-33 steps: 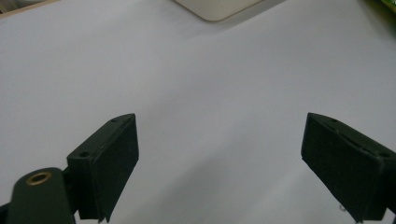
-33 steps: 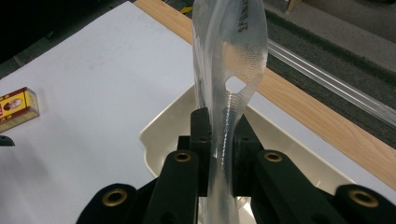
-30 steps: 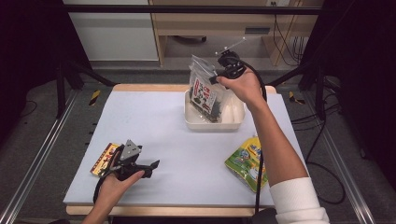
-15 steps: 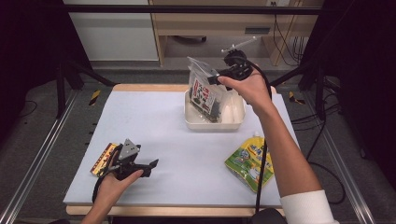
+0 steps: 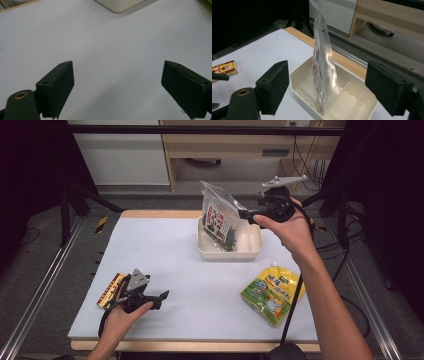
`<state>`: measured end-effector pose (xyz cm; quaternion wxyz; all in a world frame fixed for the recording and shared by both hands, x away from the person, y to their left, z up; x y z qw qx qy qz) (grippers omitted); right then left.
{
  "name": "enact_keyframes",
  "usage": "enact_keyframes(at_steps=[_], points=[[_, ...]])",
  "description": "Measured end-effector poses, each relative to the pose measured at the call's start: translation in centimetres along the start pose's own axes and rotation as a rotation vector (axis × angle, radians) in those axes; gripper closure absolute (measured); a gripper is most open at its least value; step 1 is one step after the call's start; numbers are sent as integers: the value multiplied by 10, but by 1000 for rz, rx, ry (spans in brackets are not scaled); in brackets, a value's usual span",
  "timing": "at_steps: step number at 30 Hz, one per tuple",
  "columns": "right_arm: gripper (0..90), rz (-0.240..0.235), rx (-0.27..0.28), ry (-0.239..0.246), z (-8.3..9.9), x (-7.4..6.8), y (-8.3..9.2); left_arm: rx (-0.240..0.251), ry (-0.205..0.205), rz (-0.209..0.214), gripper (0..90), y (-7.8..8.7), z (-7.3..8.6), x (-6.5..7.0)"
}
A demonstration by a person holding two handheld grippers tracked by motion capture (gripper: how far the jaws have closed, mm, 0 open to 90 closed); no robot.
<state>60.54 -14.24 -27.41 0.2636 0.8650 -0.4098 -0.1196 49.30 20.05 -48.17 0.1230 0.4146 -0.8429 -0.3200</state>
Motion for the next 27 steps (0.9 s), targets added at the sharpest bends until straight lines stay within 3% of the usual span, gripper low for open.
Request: enact_keyframes(at_steps=[4,10,15,17,27], points=[[130,31,26,-9,17,2,14,1,1,-2,111,0,0,0],[131,86,47,-44,57,7,25,3,3,-5,111,1,0,-1],[181,162,-8,-66,100,17,28,3,3,-7,111,1,0,-1],[227,171,-12,-95,113,20,31,4,3,-8,111,1,0,-1],[355,233,-86,-153,169,34,38,10,11,-12,109,2,0,-2]])
Point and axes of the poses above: each handheld gripper's, and its own axes: y roughly backward along the jaws, z roughly out of its underside, x roughly to its right, the point moved 6 cm from there along -y, roughly forward along the jaws, and after that the axes turned 5 degrees about -x, right-handed, at the moved point
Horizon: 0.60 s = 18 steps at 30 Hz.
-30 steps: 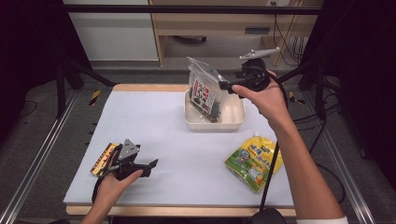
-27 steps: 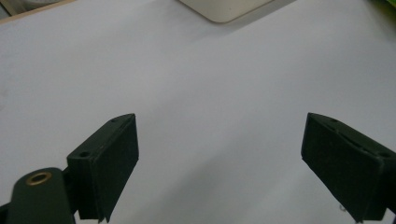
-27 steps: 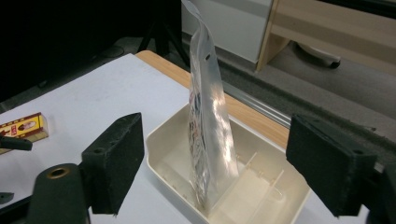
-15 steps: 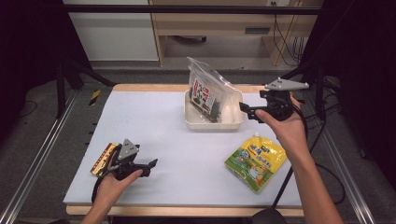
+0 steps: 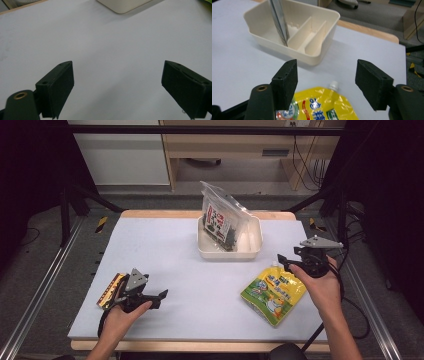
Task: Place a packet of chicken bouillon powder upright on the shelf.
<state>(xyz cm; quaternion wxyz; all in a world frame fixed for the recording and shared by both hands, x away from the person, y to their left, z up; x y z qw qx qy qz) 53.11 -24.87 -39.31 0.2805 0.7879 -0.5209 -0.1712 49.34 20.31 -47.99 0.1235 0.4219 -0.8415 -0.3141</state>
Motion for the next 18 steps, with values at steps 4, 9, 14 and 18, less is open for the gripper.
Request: enact_keyframes(at_steps=[4,9,14,18], points=[[403,37,-30,-13,17,12,-2,0,-1,1,109,1,0,0],[432,61,-78,-71,49,28,-9,4,-2,-2,109,2,-1,-1],[419,66,-107,-117,75,42,-14,-3,-5,0,109,0,0,0],[404,84,-131,-164,94,54,-19,-9,-7,-1,109,-1,1,0]])
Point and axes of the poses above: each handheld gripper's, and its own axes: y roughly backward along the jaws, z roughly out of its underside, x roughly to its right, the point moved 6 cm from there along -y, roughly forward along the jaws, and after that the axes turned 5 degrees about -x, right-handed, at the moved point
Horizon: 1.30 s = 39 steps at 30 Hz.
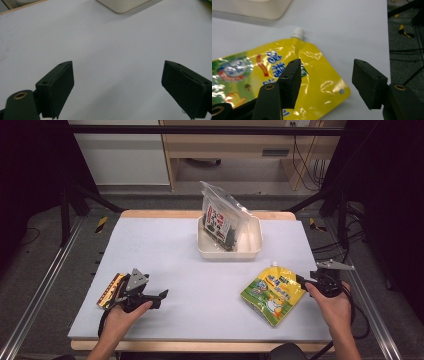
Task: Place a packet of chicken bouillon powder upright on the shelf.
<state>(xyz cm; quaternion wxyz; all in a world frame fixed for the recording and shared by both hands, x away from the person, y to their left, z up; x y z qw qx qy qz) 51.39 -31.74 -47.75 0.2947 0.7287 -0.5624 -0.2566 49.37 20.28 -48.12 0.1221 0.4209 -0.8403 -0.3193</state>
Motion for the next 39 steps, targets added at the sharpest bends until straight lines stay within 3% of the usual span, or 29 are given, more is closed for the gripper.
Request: enact_keyframes(at_steps=[6,17,25,30,34,36,39], points=[[342,-6,-41,-29,19,11,-12,5,-4,-2,109,1,-1,0],[328,-44,-76,-41,26,10,-25,-3,-10,5,109,0,0,2],[363,-72,-74,-20,24,2,-24,-10,-18,9,110,-2,0,3],[403,-79,-38,-27,19,-6,-15,-8,-19,10,110,-1,0,4],[482,-117,1,-25,12,-16,-7,-10,-20,11,110,-2,0,4],[511,-137,-14,-29,12,-23,-7,-9,-20,10,110,-2,0,4],[539,-113,-56,-10,15,-26,-14,-7,-19,11,111,-1,0,4]])
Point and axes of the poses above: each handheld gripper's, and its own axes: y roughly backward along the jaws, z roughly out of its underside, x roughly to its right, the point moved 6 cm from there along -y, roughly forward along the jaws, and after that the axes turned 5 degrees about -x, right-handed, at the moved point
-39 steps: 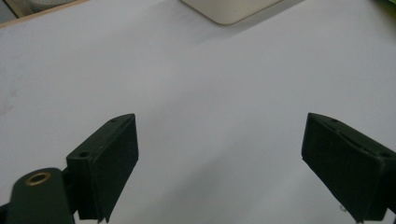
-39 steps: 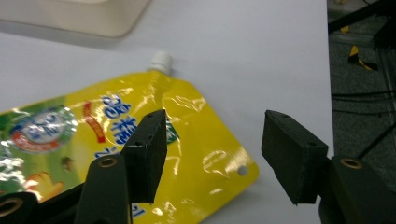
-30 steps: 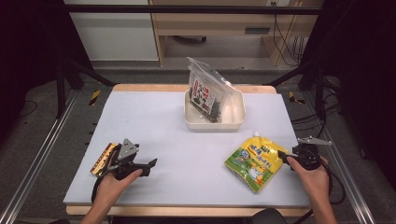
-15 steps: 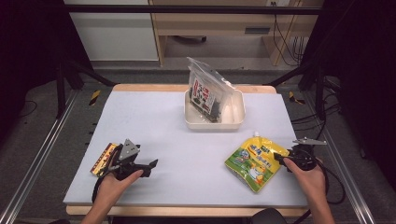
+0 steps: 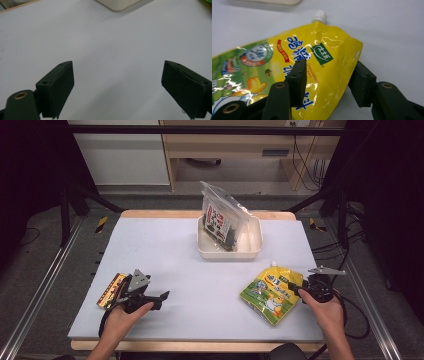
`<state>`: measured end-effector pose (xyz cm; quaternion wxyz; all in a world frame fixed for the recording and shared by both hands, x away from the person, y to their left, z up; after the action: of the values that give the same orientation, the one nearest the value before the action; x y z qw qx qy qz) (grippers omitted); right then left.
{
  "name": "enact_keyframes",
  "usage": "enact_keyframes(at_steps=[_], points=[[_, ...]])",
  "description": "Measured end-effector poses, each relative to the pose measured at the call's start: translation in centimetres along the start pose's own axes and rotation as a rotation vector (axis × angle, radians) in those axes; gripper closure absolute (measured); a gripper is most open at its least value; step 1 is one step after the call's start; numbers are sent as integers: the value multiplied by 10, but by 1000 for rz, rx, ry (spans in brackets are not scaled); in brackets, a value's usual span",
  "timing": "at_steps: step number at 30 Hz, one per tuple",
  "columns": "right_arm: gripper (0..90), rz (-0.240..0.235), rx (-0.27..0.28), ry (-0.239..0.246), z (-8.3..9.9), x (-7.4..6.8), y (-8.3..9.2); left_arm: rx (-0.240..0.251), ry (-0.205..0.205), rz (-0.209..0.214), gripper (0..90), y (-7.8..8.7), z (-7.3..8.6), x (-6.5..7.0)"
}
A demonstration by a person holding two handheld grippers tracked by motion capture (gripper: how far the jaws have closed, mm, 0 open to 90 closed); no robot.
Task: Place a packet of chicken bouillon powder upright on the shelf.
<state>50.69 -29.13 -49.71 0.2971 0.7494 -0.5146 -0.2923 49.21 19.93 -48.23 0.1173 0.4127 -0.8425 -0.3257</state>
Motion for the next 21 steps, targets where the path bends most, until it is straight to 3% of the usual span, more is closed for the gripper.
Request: enact_keyframes(at_steps=[1,6,8,12,21], points=[[563,8,-9,0,0,0,-3,0,0,0,111,0,0,0],[853,53,-7,-28,-4,6,-6,0,0,0,111,0,0,0],[900,50,8,-40,-8,7,-3,1,2,-1,111,0,0,0],[900,19,62,-33,-23,2,9,0,2,-1,111,0,0,-1],[900,-32,154,88,-65,-32,44,4,0,1,114,2,-1,-1]])
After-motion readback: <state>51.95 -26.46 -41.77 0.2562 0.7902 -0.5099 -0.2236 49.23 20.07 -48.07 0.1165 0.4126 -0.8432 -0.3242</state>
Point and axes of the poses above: each handheld gripper's, and its own axes: y roughly backward along the jaws, z roughly out of its underside, x roughly to its right, the point moved 6 cm from there along -y, roughly forward along the jaws, and after that the axes turned 5 degrees about -x, right-handed, at the moved point
